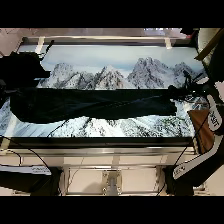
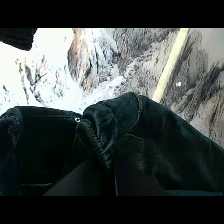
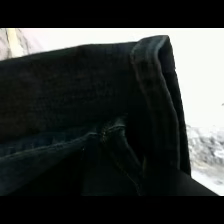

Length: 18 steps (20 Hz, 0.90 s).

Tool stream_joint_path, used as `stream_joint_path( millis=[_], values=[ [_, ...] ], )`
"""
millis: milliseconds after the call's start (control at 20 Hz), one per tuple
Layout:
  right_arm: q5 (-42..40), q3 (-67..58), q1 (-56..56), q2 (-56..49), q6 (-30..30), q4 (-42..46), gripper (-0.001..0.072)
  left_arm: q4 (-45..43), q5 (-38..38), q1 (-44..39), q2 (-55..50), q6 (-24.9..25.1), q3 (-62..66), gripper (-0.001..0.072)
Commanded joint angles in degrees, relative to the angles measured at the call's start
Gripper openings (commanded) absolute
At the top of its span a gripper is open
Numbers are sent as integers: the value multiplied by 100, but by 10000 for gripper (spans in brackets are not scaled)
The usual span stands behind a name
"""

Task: Fold the clothes and pants, and hang the long-sleeved shirts on hangers.

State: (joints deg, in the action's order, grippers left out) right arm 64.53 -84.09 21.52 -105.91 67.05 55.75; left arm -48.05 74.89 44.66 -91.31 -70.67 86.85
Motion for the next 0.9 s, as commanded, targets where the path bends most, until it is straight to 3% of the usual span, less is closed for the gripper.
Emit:
stream_joint_path(
  millis=[0,50,100,150,200,350,600,850],
  values=[
    [234,-52,-55,-66,-31,157,379,-33,-127,-15,-46,-50,0,36],
    [275,-52,-72,-66,-98,127,330,-33,-166,-17,-46,-50,0,36],
    [426,-57,-83,-66,-262,42,213,-33,-199,-17,-46,-52,0,36],
    [603,-59,-83,-63,-439,-83,162,-33,-201,-17,-46,-52,0,36],
    [699,-59,-83,-57,-531,-219,26,-33,-201,-17,-46,-52,0,36],
    [1119,-197,-83,138,-527,-529,30,-33,-271,-15,-46,-55,0,36],
    [3329,-708,-76,1611,-527,-35,30,-33,-798,-15,-46,-136,0,36],
    [3602,271,-79,3866,-498,140,29,-52,-1270,15,-52,-136,0,36]
  ],
)
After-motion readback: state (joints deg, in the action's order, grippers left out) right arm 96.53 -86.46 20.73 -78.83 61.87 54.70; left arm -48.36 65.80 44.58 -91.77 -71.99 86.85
